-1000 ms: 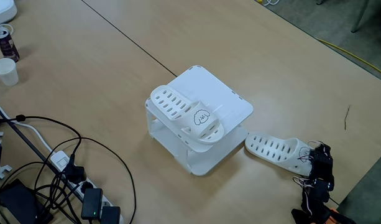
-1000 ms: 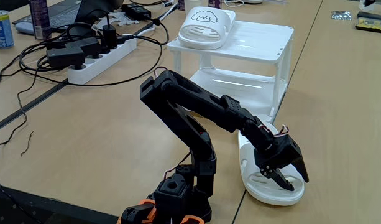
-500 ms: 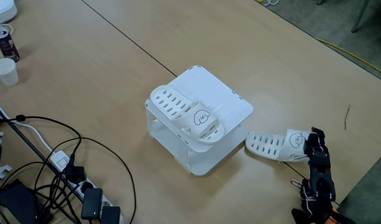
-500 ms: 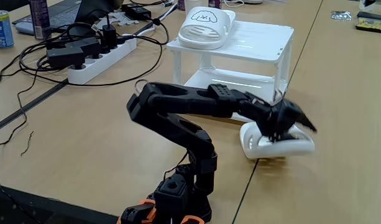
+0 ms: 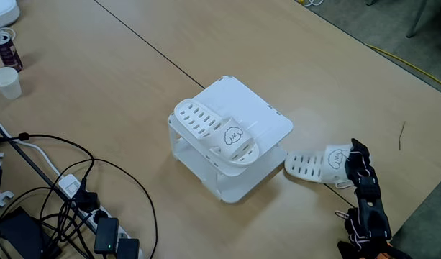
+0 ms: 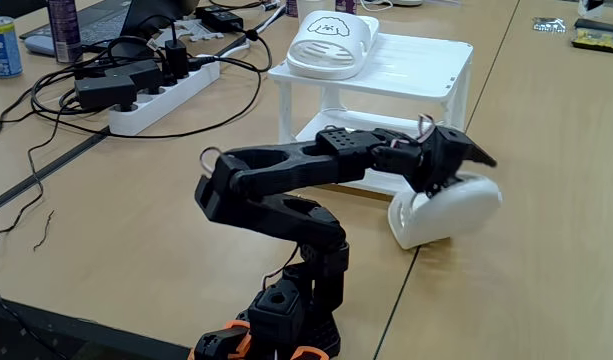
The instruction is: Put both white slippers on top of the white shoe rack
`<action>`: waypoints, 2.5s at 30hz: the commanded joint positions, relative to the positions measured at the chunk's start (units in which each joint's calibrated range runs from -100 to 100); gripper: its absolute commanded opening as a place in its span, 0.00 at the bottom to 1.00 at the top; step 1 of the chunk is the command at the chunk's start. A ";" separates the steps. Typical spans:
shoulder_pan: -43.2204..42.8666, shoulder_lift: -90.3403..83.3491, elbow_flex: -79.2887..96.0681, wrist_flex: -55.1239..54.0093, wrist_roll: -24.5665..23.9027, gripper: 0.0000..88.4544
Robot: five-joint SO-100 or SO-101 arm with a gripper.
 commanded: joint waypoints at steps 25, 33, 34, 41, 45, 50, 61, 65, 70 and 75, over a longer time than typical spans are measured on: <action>-23.67 -6.38 12.08 -0.77 0.37 0.01; -7.06 -6.38 0.35 -0.77 0.37 0.01; -3.35 -6.30 -0.55 -0.77 0.37 0.01; 12.27 -7.14 -5.24 -0.77 0.37 0.01; 14.08 -9.25 -10.29 -0.77 0.37 0.01; 19.10 -9.58 -10.56 -0.60 0.37 0.01; 0.18 -8.74 -0.73 -0.43 0.37 0.01; -7.55 -9.41 1.43 -0.51 0.37 0.01; -17.58 -8.66 3.87 -0.08 0.37 0.01; -25.97 -6.81 11.54 0.09 0.37 0.01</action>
